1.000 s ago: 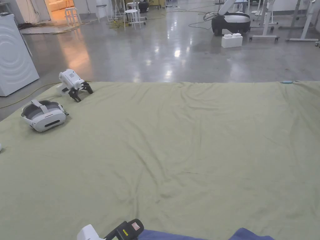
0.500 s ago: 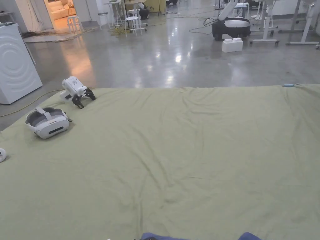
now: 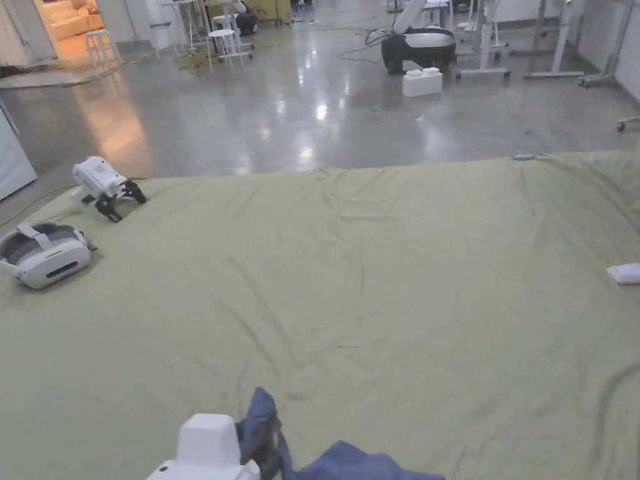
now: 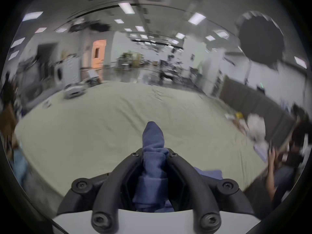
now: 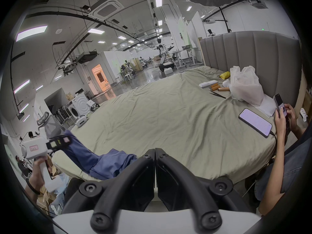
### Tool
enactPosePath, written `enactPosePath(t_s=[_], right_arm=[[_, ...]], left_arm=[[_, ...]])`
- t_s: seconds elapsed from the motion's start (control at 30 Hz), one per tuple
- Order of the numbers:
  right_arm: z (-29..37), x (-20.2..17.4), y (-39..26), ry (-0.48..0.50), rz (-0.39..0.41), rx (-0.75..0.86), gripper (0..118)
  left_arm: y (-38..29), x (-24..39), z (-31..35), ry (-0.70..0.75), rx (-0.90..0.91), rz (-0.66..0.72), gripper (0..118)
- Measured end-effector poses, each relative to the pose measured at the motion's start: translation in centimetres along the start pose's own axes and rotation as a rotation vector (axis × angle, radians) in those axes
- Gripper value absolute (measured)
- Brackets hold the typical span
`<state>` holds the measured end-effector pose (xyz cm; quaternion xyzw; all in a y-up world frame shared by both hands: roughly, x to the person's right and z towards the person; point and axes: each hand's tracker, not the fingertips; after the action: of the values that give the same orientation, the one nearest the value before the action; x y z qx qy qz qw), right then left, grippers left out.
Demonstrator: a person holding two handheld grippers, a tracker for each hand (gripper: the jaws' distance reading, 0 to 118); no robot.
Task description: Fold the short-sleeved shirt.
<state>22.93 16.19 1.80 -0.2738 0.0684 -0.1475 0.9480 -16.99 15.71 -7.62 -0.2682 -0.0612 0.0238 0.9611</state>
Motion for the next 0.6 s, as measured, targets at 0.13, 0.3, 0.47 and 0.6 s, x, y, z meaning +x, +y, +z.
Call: enactPosePath(t_s=[0.13, 0.3, 0.47, 0.6], right_arm=[[1.2, 0.4, -0.2, -0.015, -0.014, 0.015, 0], [1.9, 1.5, -0.7, -0.063, -0.026, 0.016, 0], [1.9, 2.2, -0.8, -0.064, -0.045, 0.012, 0], [1.6, 2.2, -1.1, -0.055, -0.057, 0.002, 0]], left_arm=[[-3.6, 7.6, -5.8, -0.118, -0.171, -0.162, 18], [-4.4, 8.8, -8.7, -0.321, -0.236, 0.008, 89], [-0.3, 3.8, -4.0, -0.362, -0.075, 0.197, 90], [-0.9, -1.6, -4.0, -0.424, -0.058, 0.540, 63]])
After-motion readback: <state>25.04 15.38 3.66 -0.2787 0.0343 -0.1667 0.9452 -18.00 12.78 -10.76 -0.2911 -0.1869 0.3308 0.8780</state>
